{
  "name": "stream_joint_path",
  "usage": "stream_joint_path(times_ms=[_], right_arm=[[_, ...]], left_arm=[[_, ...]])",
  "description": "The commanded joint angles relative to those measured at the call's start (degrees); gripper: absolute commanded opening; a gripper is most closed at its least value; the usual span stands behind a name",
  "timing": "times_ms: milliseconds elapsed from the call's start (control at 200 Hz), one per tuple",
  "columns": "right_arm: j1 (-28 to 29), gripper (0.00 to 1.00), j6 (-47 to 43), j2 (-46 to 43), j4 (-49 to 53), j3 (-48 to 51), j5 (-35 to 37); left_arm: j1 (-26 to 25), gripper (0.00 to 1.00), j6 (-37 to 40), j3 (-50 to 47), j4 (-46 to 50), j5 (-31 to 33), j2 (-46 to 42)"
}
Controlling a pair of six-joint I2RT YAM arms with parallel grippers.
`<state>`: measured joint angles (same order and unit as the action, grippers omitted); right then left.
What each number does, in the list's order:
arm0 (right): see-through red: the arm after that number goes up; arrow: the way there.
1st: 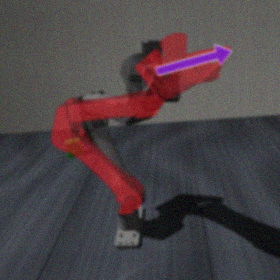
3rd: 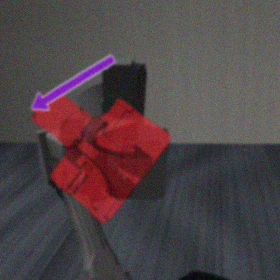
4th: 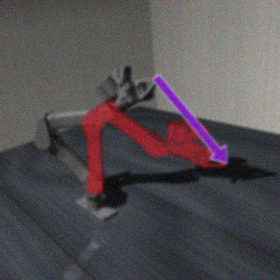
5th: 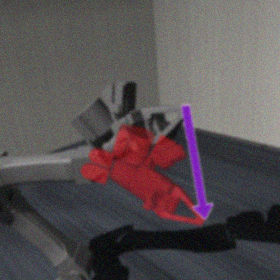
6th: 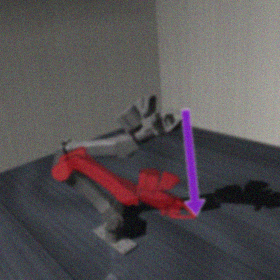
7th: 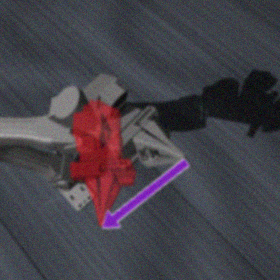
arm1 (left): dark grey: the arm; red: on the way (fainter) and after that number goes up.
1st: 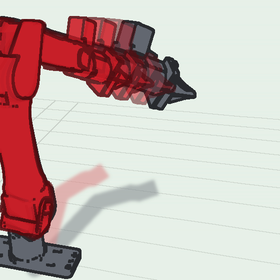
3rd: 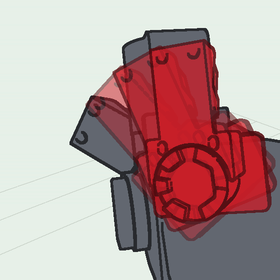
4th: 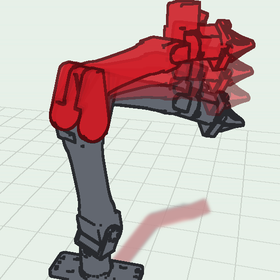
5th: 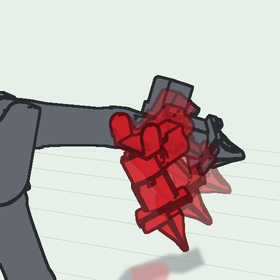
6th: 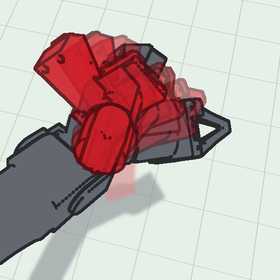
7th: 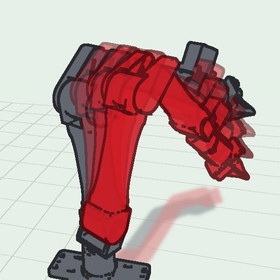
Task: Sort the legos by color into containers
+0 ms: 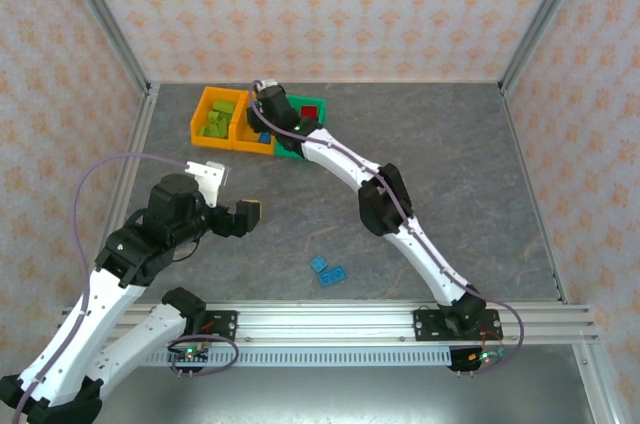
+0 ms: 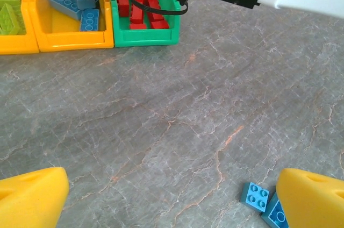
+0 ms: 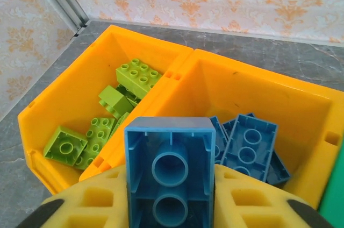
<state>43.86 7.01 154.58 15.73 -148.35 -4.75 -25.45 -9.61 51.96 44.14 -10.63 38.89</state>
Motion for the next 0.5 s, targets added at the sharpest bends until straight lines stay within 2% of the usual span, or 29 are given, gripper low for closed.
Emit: stream_joint_path(times_ms=[0, 55, 180, 330, 375, 495], right_arm=[[0.3, 0.4, -3.0, -1.6, 4.3, -4.3, 0.3], [0.3, 0.45, -2.8, -3.9, 3.8, -2.0, 0.0], [0.3, 0.49, -3.0, -10.1, 4.1, 4.1, -1.1], [0.3, 0.5, -4.1, -19.5, 6.6, 13.0, -2.1], [0.2, 0.5, -4.1, -23.1, 7.5, 16.8, -2.3], [0.3, 0.52, -3.0, -34.7, 8.0, 30.9, -1.3]], left_arm=[[0.4, 1.0, -0.4, 1.4, 1.2, 3.0, -0.3], [0.5, 1.0, -0.4, 1.5, 1.3, 3.6, -0.4], [0.4, 1.0, -2.6, 0.8, 0.6, 5.9, 0.0], [0.4, 1.0, -12.4, -2.3, -1.3, 13.4, -0.3], [0.4, 0.96, -16.0, -2.9, -1.1, 14.9, -0.2], [-0.5, 0.89, -23.7, -3.8, -1.5, 12.3, 1.6]])
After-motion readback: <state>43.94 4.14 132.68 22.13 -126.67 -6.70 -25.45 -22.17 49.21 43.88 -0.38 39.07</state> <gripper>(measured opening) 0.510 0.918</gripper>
